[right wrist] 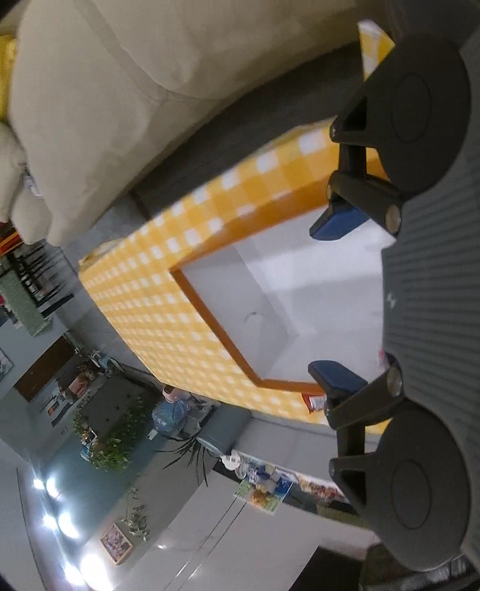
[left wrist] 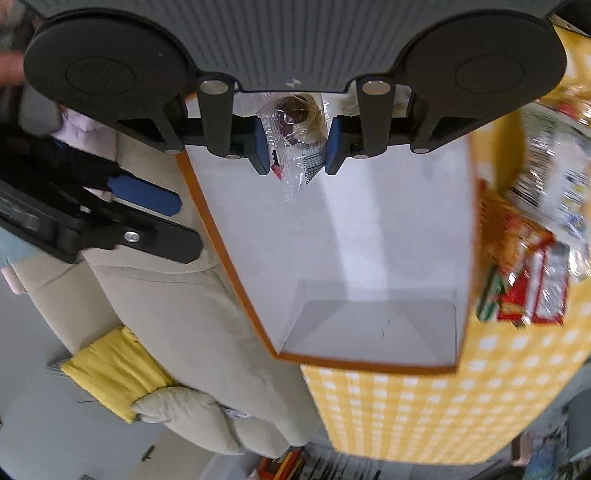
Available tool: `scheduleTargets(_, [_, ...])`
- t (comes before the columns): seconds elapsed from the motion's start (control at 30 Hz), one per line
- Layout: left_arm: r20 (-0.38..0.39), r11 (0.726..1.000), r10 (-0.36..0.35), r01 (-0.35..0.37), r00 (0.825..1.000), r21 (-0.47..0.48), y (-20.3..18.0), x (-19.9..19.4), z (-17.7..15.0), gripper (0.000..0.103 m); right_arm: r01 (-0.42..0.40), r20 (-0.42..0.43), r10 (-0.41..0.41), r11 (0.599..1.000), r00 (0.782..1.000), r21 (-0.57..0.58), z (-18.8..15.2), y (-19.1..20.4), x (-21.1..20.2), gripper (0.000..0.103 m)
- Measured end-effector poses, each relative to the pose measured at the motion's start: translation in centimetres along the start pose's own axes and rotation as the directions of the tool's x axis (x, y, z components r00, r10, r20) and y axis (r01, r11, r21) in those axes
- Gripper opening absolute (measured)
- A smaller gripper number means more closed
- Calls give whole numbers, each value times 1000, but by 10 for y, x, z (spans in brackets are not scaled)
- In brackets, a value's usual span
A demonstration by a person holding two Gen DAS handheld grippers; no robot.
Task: Organize snacks
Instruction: 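Lower the clear packet into the box and open the left gripper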
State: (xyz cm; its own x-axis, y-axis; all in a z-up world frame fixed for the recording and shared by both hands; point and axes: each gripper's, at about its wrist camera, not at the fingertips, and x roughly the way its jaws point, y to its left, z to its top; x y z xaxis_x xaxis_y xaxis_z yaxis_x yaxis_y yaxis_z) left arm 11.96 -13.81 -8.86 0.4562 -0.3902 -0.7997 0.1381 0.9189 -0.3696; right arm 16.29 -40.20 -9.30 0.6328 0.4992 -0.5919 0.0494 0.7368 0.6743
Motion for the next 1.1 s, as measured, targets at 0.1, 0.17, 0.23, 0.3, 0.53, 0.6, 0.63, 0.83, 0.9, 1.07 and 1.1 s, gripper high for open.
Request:
scheduleTargets(0.1, [-35, 1000, 11, -11, 999, -15, -5, 24, -2, 36, 0, -10, 0, 1000, 1000, 10, -1, -4, 4, 71])
scheduleTargets(0.17, [-60, 1000, 19, -20, 998, -21, -7, 37, -4, 36, 3, -25, -3, 1000, 1000, 23, 1, -8, 9, 71])
scheduleTargets(0.23, [-84, 999, 33, -36, 996, -29, -8, 48, -5, 36, 9, -37, -7, 1000, 999, 30, 0, -10, 9, 71])
scheduleTargets(0.3, [-115, 996, 75, -80, 991, -41, -4, 59, -6, 36, 8, -41, -7, 999, 999, 32, -1, -10, 10, 71])
scheduleTargets(0.53, [-187, 982, 173, -185, 967, -48, 6, 65, -6, 36, 27, -69, -26, 1000, 997, 14, -3, -8, 19, 71])
scheduleTargets(0.6, [-182, 978, 201, -209, 962, -23, 4, 62, -6, 36, 42, -79, -40, 999, 996, 18, -3, -9, 24, 71])
scheduleTargets(0.63, [-182, 978, 202, -208, 962, -18, 4, 61, -6, 37, 47, -82, -45, 999, 996, 18, -3, -9, 25, 71])
scheduleTargets(0.83, [-197, 983, 172, -180, 965, -24, 2, 59, -5, 57, 51, -87, -50, 999, 995, 13, -4, -9, 26, 71])
scheduleTargets(0.9, [-184, 985, 165, -171, 969, -18, -1, 54, -5, 60, 60, -89, -59, 998, 994, 9, -5, -9, 27, 71])
scheduleTargets(1.07, [-168, 989, 138, -145, 976, -30, -5, 36, -6, 64, 71, -71, -73, 997, 995, -25, -4, -1, 25, 73])
scheduleTargets(1.1, [-165, 989, 139, -146, 976, -31, -6, 32, -6, 65, 62, -64, -63, 998, 996, -11, -4, -1, 24, 73])
